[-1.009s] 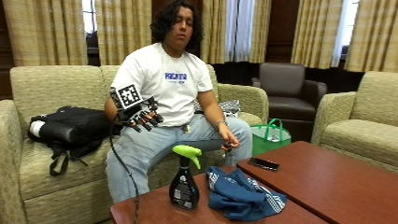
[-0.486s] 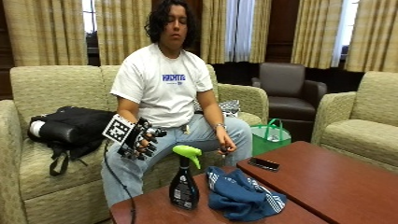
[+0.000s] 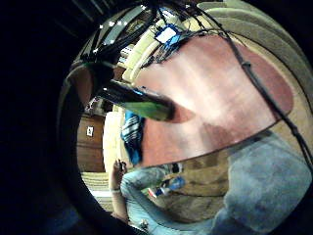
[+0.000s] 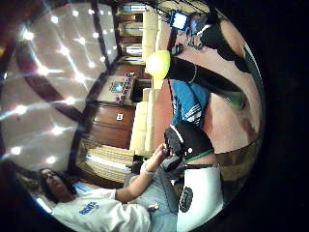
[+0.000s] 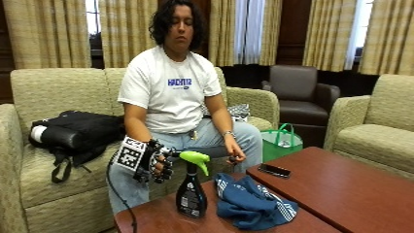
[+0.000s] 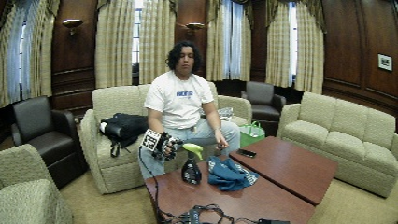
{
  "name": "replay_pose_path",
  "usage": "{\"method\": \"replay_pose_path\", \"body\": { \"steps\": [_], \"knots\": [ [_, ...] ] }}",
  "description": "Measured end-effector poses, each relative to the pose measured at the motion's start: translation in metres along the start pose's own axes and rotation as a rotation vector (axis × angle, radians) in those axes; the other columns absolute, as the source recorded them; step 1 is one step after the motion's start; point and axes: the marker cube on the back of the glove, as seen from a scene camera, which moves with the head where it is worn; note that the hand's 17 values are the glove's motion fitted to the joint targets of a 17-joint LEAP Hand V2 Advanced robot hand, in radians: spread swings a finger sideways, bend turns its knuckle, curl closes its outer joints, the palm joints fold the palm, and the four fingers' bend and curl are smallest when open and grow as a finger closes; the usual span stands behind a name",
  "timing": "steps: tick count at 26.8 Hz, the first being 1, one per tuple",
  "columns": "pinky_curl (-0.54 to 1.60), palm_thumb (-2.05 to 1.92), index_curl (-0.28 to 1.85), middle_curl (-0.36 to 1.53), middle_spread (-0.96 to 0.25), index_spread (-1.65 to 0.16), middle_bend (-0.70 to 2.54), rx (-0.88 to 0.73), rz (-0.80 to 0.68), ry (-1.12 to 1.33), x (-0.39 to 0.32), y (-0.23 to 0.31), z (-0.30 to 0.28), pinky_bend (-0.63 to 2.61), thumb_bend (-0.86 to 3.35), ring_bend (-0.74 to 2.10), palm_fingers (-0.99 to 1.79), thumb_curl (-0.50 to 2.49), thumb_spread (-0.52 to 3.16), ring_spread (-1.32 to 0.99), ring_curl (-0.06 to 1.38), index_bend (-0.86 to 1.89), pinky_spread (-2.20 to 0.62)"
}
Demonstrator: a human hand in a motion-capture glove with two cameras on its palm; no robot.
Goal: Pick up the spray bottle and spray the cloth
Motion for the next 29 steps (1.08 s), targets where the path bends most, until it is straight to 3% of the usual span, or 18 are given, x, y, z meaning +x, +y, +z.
{"method": "replay_pose_path", "body": {
  "steps": [6,22,29],
  "knots": [
    [0.31,0.83,0.26,0.37,-0.19,-0.37,0.25,0.010,0.065,-0.055,0.009,-0.018,0.019,0.21,0.04,0.45,0.84,0.33,0.99,-0.17,0.34,0.12,0.06],
    [0.34,0.93,0.27,0.39,-0.22,-0.36,0.22,-0.009,0.048,-0.083,0.010,-0.037,0.036,0.23,-0.01,0.44,0.97,0.39,0.95,-0.20,0.36,0.12,-0.03],
    [0.39,0.99,0.30,0.43,-0.24,-0.32,0.27,-0.018,0.036,-0.083,0.012,-0.036,0.038,0.37,-0.01,0.48,1.29,0.45,0.79,-0.22,0.39,0.18,-0.21]
  ]
}}
